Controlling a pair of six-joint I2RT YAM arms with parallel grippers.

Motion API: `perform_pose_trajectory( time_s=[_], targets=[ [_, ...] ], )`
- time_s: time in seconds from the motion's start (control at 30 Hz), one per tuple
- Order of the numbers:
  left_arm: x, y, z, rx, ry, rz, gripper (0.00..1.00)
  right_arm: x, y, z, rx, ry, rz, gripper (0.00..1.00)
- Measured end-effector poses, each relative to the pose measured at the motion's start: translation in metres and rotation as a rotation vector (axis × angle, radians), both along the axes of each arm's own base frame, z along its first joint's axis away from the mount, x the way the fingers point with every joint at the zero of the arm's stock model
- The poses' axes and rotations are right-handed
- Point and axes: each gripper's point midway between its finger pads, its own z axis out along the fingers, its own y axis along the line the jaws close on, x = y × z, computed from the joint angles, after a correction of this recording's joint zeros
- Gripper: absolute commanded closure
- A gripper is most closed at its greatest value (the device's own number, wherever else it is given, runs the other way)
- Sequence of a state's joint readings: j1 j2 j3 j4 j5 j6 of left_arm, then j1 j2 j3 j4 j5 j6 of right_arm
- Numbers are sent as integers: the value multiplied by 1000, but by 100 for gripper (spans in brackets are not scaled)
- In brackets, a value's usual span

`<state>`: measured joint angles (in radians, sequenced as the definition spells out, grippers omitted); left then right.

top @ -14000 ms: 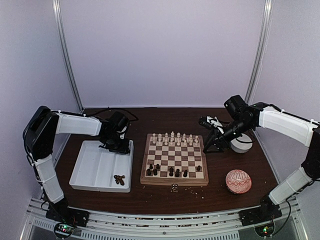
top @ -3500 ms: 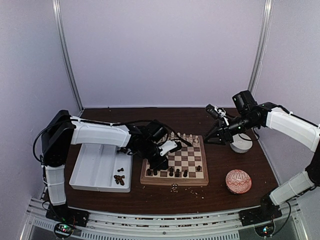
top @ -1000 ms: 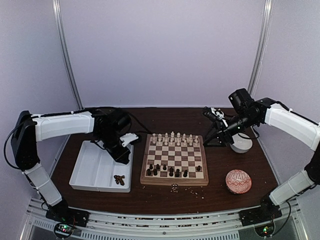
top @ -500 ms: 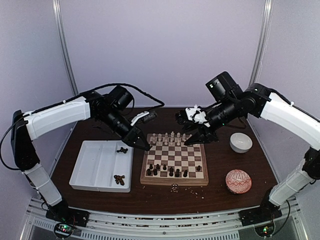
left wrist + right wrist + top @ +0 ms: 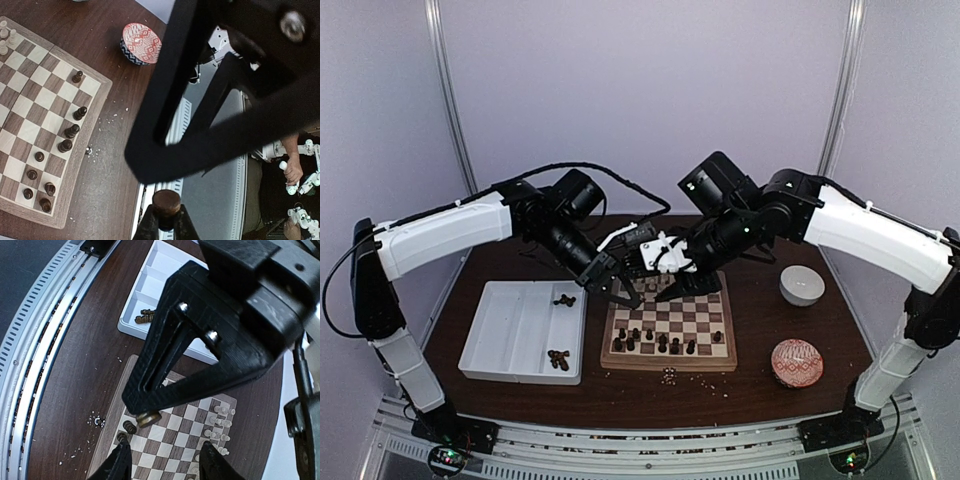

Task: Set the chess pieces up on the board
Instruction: Pass from the left arm to the right

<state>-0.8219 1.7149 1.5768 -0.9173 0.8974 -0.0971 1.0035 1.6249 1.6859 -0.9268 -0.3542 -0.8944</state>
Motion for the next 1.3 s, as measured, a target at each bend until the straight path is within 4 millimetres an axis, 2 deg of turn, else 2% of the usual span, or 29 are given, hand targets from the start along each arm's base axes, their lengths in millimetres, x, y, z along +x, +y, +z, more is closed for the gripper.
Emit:
perform_pose_trajectory(
  time_s=[0.3,0.67,0.87,1.07,1.2,1.3],
  targets=[
    [-7,-4,2,-13,26,-24,98,-16,14,-14,-69,-64,50,58],
    [-8,-5,3,-23,40,-32,97,-16,15,-18,-106,-125,45,77],
    [-7,-7,-1,-9,57,-24,86,-13,15,-25,-119,-146,24,86],
    [-1,-6,-5,13,38,1,80,-11,13,-31,-112,-141,-9,88],
    [7,-5,-9,31,18,34,79,-9,4,-35,-104,-104,-41,89],
    [18,-1,-7,39,-20,70,79,-1,-4,-30,-69,-55,-87,89]
  ],
)
